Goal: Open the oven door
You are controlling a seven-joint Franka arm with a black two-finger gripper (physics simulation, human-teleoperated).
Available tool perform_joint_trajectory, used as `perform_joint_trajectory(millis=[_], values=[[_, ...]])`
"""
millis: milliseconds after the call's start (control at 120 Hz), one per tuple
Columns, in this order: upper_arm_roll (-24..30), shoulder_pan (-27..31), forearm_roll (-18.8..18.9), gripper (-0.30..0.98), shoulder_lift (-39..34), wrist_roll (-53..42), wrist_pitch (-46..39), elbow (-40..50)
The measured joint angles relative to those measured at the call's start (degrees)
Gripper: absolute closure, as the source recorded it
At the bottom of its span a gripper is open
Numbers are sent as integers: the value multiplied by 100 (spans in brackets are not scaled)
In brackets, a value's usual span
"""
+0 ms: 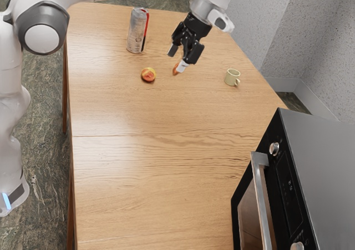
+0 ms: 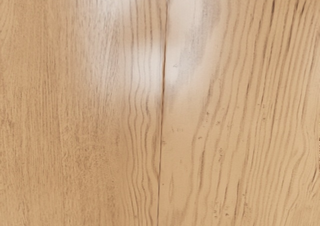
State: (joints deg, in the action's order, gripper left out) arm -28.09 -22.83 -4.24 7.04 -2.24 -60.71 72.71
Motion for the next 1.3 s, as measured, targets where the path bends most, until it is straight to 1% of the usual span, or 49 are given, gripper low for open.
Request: perform_joint_trajectory(millis=[92, 200, 250, 275, 300, 358, 392, 442, 517, 550, 617, 650, 708, 783, 842, 925, 1017, 1167, 1300], values=[[-69, -17, -77, 0, 27, -50, -656, 22], [-92, -3, -122, 0, 31, -106, -1132, 21], [-25, -21, -75, 0, -139, -201, -1273, -318], [219, 54, 17, 0, -309, -361, -1353, -628], [721, 284, 200, 0, -436, -615, -1479, -885], [1984, 735, 824, 0, -483, -1139, -1753, -1183], [2557, 764, 1150, 0, -402, -1413, -1934, -1275], [3203, 442, 1507, 0, -348, -1799, -2196, -1338], [3954, -268, 1846, 0, -437, -2321, -2571, -1210], [4195, -555, 1946, 0, -638, -2532, -2797, -879], [4485, -1116, 2092, 0, -1222, -2903, -3370, 183], [4479, -1180, 2189, 0, -1532, -3060, -3680, 711], [4213, -1253, 2418, 0, -1872, -3287, -4180, 1316], [3669, -1699, 2628, 0, -1869, -3566, -4798, 1676], [3464, -1913, 2729, 0, -1842, -3772, -5204, 1880], [3394, -2017, 2814, 0, -1740, -4035, -5690, 2111], [3390, -2145, 2860, 0, -1627, -4282, -6044, 2299], [3366, -2229, 2886, 0, -1509, -4601, -6381, 2574], [3291, -2264, 2897, 0, -1293, -4830, -6608, 2632]])
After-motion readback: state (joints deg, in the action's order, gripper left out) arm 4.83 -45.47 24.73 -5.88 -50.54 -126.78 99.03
